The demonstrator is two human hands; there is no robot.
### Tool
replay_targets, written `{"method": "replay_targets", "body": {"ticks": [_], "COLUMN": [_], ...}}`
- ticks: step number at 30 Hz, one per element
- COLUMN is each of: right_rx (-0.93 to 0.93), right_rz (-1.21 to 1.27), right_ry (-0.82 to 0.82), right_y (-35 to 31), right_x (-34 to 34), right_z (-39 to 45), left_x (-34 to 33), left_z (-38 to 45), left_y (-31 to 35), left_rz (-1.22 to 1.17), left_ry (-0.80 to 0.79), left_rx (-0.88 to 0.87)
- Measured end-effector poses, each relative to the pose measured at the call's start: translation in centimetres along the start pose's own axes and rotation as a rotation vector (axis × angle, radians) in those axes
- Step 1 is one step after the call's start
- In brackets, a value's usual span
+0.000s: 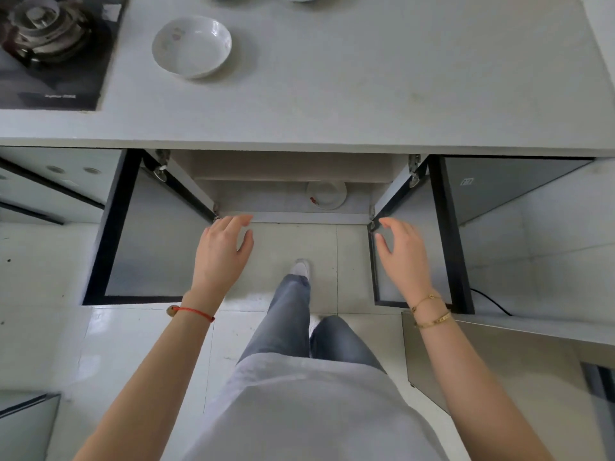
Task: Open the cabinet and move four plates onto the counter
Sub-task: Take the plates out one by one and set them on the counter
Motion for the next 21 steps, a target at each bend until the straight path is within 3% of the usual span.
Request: {"method": "replay_targets", "body": {"ticks": [8, 21], "right_rx": [-0.08, -0.092], "right_rz": [0.034, -0.022], "right_ry": [0.051, -0.022], "right_y": [8.0, 24.4], "right_x": [-12.3, -39.7], "right_z": [8.6, 23.2], "left_x": [-15.3, -45.6], "left_z": [8.0, 20.3], "left_y": [-6.0, -20.3], "left_rz": [0.039, 0.05], "left_ry": [-0.086, -0.096], "left_rx": [-0.007, -0.085]}}
Point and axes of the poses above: each hand's wrist, its own z-axis towards the middle knuckle, its own x-axis out of the back of the hand, y = z × x, the point moved 3 cm from there along z, towards the middle knuckle, and after that the axes turned 3 degrees about -z, right-handed, at the moved point
